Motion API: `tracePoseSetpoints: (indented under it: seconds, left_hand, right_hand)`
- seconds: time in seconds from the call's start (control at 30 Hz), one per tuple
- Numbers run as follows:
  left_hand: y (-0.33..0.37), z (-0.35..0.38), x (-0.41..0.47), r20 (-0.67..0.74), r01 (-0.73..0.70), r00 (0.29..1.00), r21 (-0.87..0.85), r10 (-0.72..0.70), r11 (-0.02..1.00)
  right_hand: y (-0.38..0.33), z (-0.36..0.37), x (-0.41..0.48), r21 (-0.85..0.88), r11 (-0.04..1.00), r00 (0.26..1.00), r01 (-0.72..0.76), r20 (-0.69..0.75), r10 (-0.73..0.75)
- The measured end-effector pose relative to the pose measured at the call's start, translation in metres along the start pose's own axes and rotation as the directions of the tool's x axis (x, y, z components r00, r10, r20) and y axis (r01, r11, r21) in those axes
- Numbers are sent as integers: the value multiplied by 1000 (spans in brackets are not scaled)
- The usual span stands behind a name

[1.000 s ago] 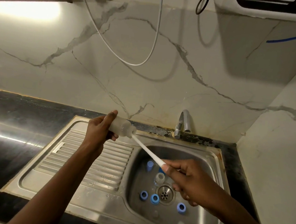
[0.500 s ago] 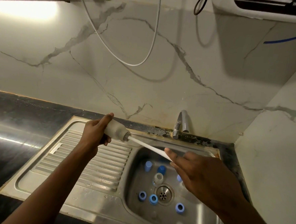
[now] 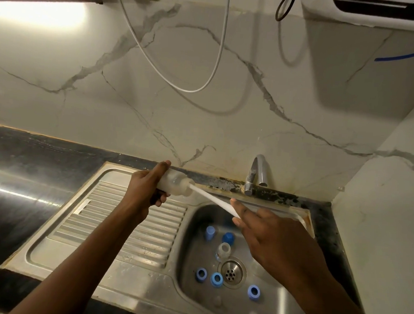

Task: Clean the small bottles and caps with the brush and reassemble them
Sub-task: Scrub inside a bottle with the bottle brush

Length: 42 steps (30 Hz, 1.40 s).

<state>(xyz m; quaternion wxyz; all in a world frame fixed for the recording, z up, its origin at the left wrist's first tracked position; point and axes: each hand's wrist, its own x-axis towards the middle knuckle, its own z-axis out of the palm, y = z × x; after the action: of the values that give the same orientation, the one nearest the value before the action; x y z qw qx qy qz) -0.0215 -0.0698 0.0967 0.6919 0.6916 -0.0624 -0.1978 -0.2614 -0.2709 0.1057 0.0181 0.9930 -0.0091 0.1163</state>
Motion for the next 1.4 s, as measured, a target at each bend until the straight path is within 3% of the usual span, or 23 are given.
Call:
tracePoseSetpoints:
  seconds: [0.2,0.4,0.53,0.67,0.73,0.8,0.83,0.93,1.03,1.23,1.4]
  left_hand:
    - [-5,8,-2,26,-2,1000,18,2,1000]
    - [-7,4,-3,16,-109,994,172,107,979]
    - [-5,5,-4,36,-135,991,164,131,977]
    - [-6,4,-4,57,-119,992,104,114,987]
    - [-6,2,-3,61,-129,990,86,124,988]
    - [-5,1,-1,79,-147,987,90,140,985]
    - [-3,1,-1,92,-152,985,89,144,984]
    - [3,3,1,120,-145,983,47,138,988]
    - [6,6,6,128,-144,982,42,137,989]
    - [-3,10,15,105,-111,989,57,105,992]
    - [-9,13,25,52,-84,995,39,82,996]
  right_hand:
    - [-18,-8,4,248,945,977,-213,57,205]
    - [-26,-12,1,192,945,960,-265,146,240]
    - [-30,-16,-2,420,837,935,-350,211,285]
    - [-25,-14,-9,668,635,917,-389,344,200]
    - [-23,-18,-14,779,420,883,-465,443,157]
    - [-22,-25,-18,795,149,809,-587,579,98]
    - [-21,-27,-20,773,60,775,-632,630,43]
    - [-15,-26,-24,710,-112,718,-695,693,-67]
    - [-9,-22,-28,736,-110,743,-668,667,-46]
    - [4,-20,-33,829,134,840,-543,533,104]
    - [10,-13,-36,825,246,861,-508,481,166]
